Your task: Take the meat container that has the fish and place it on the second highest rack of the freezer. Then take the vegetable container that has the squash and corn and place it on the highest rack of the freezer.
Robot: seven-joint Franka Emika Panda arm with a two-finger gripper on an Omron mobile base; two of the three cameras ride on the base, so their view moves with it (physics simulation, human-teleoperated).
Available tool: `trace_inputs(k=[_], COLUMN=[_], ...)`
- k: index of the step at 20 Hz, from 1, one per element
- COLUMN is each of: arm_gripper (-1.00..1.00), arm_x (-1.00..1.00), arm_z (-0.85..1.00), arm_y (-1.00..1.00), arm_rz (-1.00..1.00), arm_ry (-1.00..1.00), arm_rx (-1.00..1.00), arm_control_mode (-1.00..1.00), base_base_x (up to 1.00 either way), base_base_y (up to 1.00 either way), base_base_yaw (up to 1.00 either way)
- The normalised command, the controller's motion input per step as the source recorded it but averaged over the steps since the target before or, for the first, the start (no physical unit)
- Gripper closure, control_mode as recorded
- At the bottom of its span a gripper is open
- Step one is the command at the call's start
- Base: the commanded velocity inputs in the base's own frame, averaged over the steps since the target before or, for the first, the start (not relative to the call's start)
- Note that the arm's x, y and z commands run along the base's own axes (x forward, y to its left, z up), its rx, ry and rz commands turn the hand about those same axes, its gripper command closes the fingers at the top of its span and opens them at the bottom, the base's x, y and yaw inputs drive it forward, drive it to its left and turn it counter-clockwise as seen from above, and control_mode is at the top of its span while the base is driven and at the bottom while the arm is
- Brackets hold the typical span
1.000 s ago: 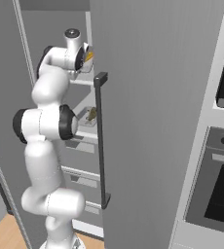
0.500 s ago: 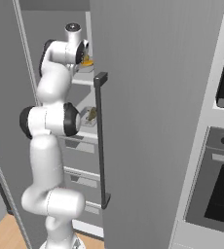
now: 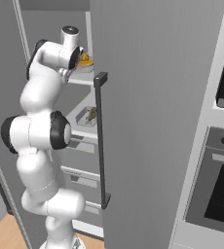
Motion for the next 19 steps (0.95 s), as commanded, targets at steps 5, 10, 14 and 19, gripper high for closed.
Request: trace_inputs(k=[5,10,14,19], arm_gripper=[-1.0,-1.0,-1.0,-1.0], arm_x=[-1.0,-1.0,-1.0,-1.0], arm_z=[-0.66,0.0,0.0,0.0], arm_y=[0.34,0.01,-0.12,-0.32], arm_rz=[0.23,0.37,0.42,0.46], arm_ry=[-0.06,-0.01,0.0,0.0], arm_rx=[-0.03,-0.27,-0.39,-0.46], arm_control_mode=[-1.0,-1.0,-1.0,-1.0], base_base_x=[0.0,0.0,0.0,0.0], base_base_y=[0.0,0.0,0.0,0.0], base_base_yaw=[0.0,0.0,0.0,0.0])
